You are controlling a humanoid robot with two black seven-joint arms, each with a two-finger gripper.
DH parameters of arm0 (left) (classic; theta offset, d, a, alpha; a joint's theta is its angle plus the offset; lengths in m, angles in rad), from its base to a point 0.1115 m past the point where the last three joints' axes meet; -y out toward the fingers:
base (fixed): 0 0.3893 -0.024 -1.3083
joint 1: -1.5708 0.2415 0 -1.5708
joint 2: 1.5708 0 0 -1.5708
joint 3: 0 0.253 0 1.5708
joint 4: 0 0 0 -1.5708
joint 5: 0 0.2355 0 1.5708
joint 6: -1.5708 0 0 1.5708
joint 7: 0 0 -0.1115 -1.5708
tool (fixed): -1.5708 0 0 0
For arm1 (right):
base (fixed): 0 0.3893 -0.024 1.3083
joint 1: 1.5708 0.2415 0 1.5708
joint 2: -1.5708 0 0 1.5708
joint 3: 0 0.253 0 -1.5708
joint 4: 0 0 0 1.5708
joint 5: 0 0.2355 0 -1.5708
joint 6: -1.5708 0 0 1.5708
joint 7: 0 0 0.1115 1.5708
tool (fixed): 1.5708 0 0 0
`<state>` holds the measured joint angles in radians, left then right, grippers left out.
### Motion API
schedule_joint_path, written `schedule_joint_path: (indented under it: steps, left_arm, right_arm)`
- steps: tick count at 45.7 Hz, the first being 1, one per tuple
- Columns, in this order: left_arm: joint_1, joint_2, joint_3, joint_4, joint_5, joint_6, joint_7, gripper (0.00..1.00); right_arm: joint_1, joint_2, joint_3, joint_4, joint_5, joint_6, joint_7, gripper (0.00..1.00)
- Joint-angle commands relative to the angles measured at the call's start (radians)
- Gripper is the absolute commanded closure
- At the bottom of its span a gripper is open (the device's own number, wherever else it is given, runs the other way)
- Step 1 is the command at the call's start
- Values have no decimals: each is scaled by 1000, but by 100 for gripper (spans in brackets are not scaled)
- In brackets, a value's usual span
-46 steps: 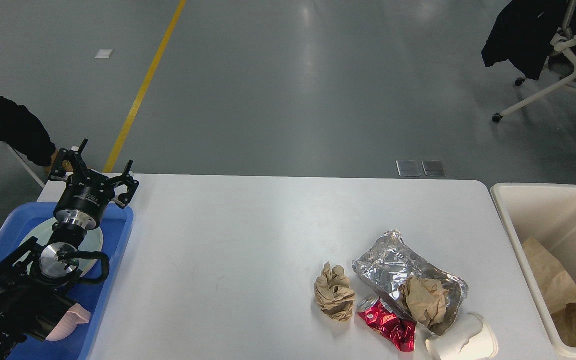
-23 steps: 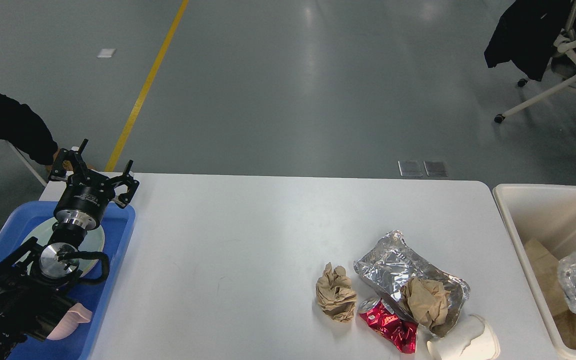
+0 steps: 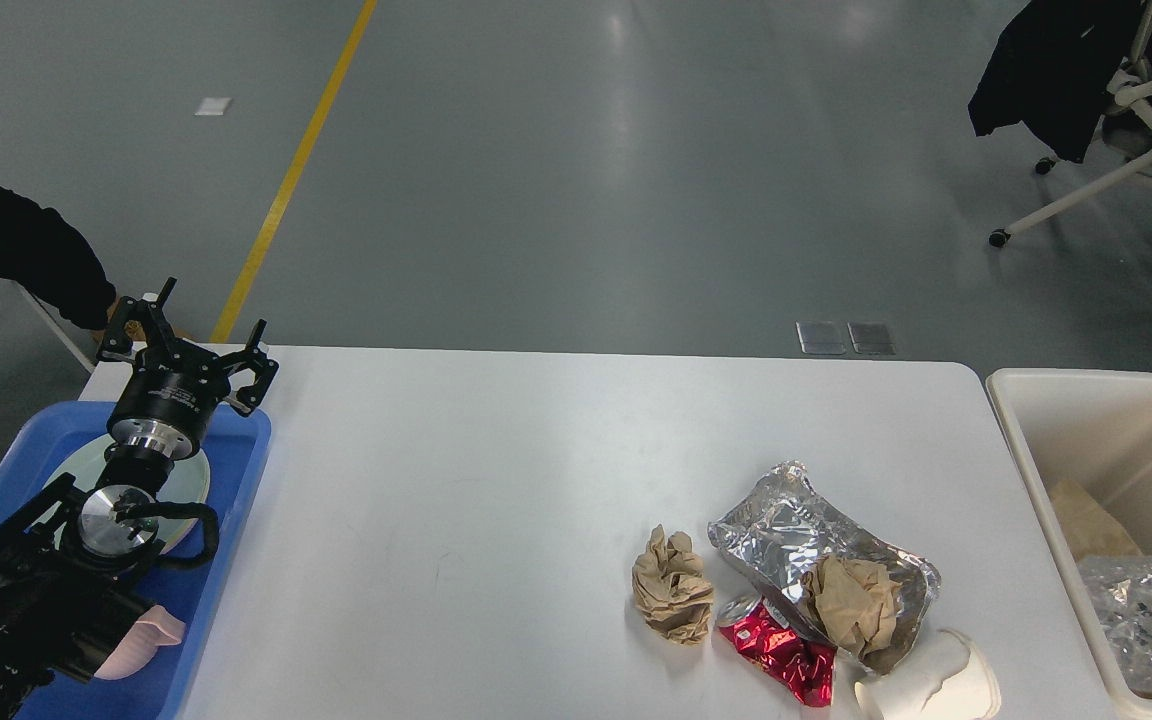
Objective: Tidy desktop
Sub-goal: 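Raise the right gripper away from the bin toward the far side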
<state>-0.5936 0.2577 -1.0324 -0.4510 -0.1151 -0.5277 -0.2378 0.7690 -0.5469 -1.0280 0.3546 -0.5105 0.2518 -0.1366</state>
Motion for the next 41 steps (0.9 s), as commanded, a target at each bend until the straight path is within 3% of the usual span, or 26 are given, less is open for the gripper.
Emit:
schedule_joint_path:
  steps: [1,5,7,8,20,26,31,33,41]
  left_arm:
    - [0,0,0,0,0,0,0,4]
    - [0,0,0,0,0,0,0,4]
    - [0,0,0,0,0,0,0,4]
    - [0,0,0,0,0,0,0,4]
    - [0,0,0,0,0,0,0,4]
    - [0,0,0,0,0,0,0,4]
    - [0,0,0,0,0,0,0,4]
    - [0,0,0,0,0,0,0,4]
    - [0,0,0,0,0,0,0,4]
  right_arm:
    - [0,1,14,-2,1,-11,0,74]
    - [0,1,29,-2,1,-43,0,21]
    - [0,1,34,-2,1,-46,0,2]
    - [0,1,35,0,1,-43,0,0]
    - [18,-13,37,32,3,-23,0,0]
    - [186,-71,28,72,7,53,0,0]
    - [412,-134,20,148,7,213,0,0]
    - [574,-137,-4,182,7,332,0,0]
    - [943,-36,-73,245,4,679,2,0]
